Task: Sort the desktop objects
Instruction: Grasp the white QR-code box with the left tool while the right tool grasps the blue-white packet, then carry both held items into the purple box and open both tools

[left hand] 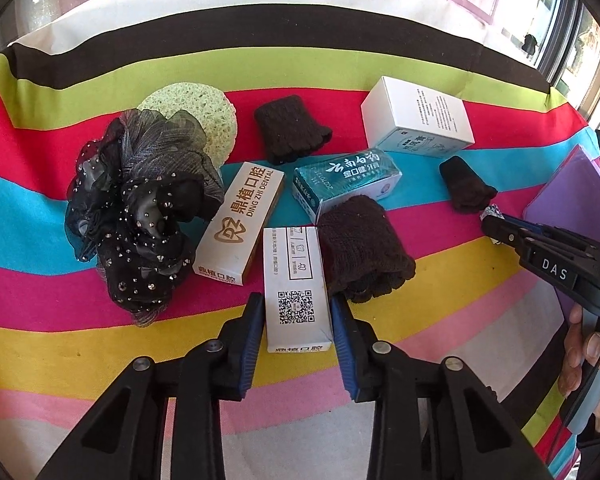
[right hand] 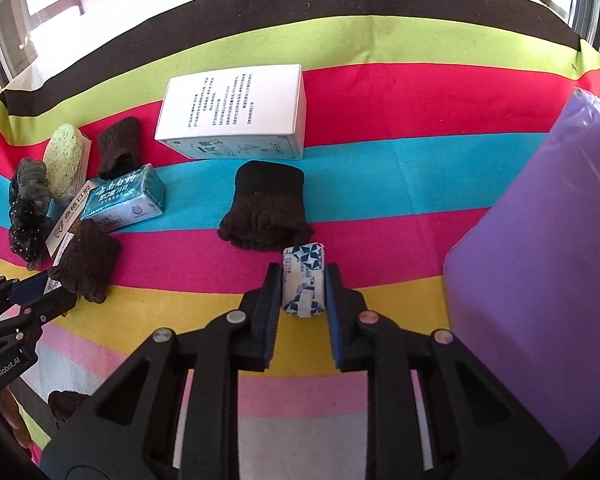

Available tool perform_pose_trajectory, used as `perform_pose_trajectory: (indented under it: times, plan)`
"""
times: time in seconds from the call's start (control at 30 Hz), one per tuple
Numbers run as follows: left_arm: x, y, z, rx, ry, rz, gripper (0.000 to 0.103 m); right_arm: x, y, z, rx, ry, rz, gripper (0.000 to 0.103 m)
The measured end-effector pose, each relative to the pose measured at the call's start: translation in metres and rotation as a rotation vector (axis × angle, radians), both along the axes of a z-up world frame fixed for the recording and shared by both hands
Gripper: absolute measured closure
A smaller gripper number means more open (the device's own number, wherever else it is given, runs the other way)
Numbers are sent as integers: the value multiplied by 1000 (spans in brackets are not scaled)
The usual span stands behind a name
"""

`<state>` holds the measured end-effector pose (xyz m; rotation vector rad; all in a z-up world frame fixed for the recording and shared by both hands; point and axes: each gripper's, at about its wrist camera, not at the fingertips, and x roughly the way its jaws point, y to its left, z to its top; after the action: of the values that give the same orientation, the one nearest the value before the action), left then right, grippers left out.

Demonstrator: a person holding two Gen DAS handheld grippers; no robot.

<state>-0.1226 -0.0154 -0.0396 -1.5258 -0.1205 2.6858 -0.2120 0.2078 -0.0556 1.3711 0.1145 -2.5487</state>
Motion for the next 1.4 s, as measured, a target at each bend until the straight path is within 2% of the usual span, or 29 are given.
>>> perform_pose_trajectory:
  times: [0.2,0.4,0.57,0.83,1.0,1.23,1.4]
  plan:
    - [2,-6,4,29,44,15,69,10,5,8,-30,9,13,80]
    - [10,-11,23,89,140,26,69,37,13,37,-94,57,39,80]
    - [4,2,37,105,215,-15,69,63,27,63,-141,95,53,80]
    - [12,64,68,188,354,-189,69,93,47,99,-196,170,61,80]
    - [23,116,79,193,405,-325,69,112,77,115,-214,207,41,80]
    - [48,178,88,217,468,-502,69,133,122,130,-220,244,-5,80]
    - [70,220,91,234,508,-627,69,141,158,131,-194,265,-81,80]
